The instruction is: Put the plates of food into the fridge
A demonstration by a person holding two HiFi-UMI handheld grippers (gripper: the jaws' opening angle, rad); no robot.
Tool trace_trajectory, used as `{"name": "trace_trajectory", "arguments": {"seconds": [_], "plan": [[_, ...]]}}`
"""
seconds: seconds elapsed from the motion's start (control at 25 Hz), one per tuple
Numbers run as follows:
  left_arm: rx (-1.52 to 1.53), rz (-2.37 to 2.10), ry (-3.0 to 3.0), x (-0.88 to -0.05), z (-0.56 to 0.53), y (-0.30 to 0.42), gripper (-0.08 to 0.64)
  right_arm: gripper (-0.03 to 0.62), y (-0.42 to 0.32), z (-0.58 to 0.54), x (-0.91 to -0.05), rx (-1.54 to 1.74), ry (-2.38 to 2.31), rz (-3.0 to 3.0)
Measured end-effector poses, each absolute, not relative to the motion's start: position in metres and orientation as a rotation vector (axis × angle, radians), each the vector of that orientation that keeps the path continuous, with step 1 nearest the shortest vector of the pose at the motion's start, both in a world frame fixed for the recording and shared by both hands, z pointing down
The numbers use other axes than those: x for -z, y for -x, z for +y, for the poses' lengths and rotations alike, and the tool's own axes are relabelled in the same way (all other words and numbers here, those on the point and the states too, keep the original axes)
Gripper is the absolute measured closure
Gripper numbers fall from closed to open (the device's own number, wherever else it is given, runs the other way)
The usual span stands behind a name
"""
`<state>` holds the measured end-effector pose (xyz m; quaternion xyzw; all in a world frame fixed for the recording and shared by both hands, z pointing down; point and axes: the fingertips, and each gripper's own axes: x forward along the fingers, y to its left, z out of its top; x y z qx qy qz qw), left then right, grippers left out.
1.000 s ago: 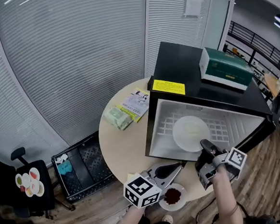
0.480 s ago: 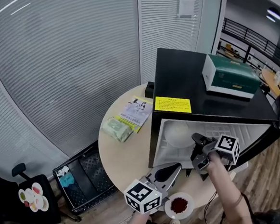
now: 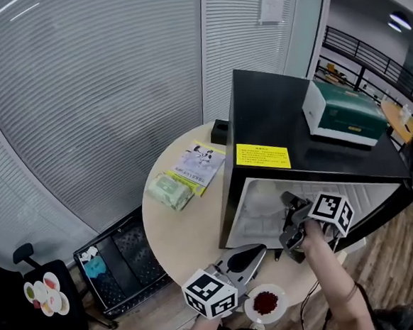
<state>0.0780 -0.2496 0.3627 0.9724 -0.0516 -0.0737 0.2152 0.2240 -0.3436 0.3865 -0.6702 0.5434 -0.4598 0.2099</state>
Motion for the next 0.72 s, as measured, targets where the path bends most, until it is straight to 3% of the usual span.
{"name": "trace_trajectory", "arguments": {"seconds": [0.08, 0.2, 0.4, 0.72], "plan": [[0.217, -0.121, -2.691, -0.36, -0.247, -0.078, 0.555, 0.554, -0.223, -0.345, -0.38, 1.212, 1.989, 1.592], [0.24, -0.098, -2.684, -0.356, -0.244, -0.077, 0.555, 0.462, -0.219, -0.346, -0.375, 1.115, 2.139, 1.699], [0.243, -0.089, -2.683, -0.355, -0.241, -0.073, 0.555, 0.385, -0.208, -0.344, -0.384, 1.024, 2.346, 1.93], [0.249, -0.057, -2.67, -0.355, -0.229, -0.07, 0.555, 0.327, -0.209, -0.341, -0.386, 0.773, 2.638, 2.225]]}}
